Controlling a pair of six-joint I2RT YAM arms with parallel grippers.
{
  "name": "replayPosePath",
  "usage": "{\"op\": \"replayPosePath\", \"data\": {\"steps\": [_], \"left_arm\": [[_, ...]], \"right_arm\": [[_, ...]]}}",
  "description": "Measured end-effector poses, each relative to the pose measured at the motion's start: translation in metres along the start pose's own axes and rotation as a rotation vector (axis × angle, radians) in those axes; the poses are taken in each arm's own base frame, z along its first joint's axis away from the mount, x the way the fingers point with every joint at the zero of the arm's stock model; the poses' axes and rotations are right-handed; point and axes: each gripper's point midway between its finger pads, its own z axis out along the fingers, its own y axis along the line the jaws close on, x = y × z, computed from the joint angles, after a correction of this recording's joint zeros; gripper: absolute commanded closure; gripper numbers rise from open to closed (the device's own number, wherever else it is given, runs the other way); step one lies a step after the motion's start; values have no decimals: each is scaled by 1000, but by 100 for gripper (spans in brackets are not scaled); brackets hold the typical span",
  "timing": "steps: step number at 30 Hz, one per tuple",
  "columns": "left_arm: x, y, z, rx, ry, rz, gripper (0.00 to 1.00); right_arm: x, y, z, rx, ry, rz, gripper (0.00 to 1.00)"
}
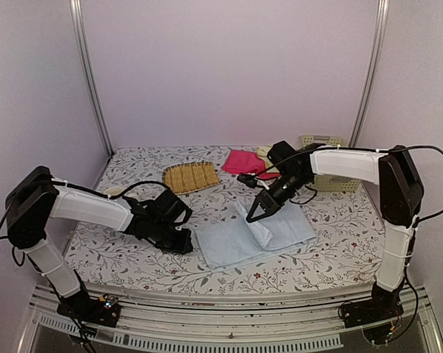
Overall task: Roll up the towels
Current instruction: Fold the towel at the center of the board.
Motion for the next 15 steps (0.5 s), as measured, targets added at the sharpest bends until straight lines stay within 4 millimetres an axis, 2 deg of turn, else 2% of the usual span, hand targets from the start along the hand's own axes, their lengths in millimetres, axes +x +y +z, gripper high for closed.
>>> {"op": "replayPosePath", "data": {"steps": [5,11,15], "left_arm": [[4,1,2,9,-3,-21,84],[3,-2,3,35,-22,-34,84],[3,-4,3,45,-26,-37,84]], "right_arm": [[-14,10,13,-18,4,-6,95],[-33,9,24,-27,1,16,94],[-33,14,34,-52,16,36,94]]}}
